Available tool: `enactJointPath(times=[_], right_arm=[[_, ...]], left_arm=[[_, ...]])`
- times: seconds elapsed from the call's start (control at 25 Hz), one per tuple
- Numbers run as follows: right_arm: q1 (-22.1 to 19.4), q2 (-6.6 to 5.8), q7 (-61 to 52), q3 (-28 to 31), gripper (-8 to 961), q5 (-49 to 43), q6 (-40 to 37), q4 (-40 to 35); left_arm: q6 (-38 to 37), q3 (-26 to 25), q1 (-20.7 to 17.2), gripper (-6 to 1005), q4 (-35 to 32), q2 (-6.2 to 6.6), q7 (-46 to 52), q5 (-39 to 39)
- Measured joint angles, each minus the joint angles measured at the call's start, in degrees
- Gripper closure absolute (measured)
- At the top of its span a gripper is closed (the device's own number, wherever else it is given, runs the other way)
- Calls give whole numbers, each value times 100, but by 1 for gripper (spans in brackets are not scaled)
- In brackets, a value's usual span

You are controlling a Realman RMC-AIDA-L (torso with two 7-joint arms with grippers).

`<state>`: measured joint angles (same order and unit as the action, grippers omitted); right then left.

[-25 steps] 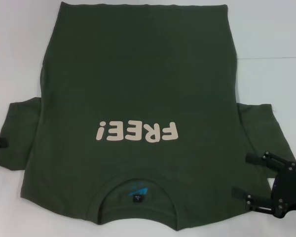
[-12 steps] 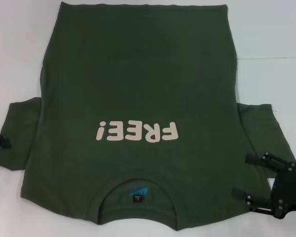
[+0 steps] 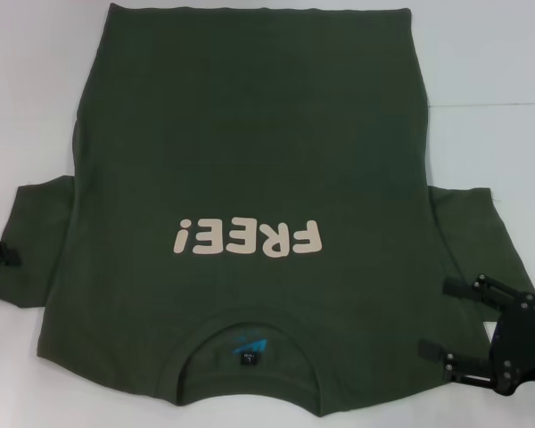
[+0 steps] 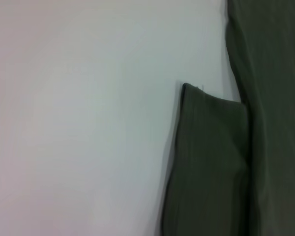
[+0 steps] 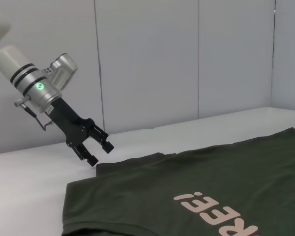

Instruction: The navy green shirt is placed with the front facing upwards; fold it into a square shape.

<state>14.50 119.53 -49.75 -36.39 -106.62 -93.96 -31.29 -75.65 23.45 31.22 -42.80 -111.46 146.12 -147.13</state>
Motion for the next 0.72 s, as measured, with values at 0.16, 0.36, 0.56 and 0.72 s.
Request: enactJointPath(times=[0.16, 0.36, 0.56, 0.72], right_arm=[[0, 0, 0, 0, 29, 2, 0, 0], [0, 0, 0, 0, 29, 2, -7, -1], [4, 0, 0, 0, 29, 2, -12, -7], [7, 0, 0, 0, 28, 1, -12, -9]], left_arm=[[30, 8, 25, 115, 0, -3, 9, 0], [79, 129, 28, 119, 0, -7, 80, -27], [108, 192, 44, 123, 0, -6, 131, -146], [115, 201, 66, 126, 0, -4, 136, -149]])
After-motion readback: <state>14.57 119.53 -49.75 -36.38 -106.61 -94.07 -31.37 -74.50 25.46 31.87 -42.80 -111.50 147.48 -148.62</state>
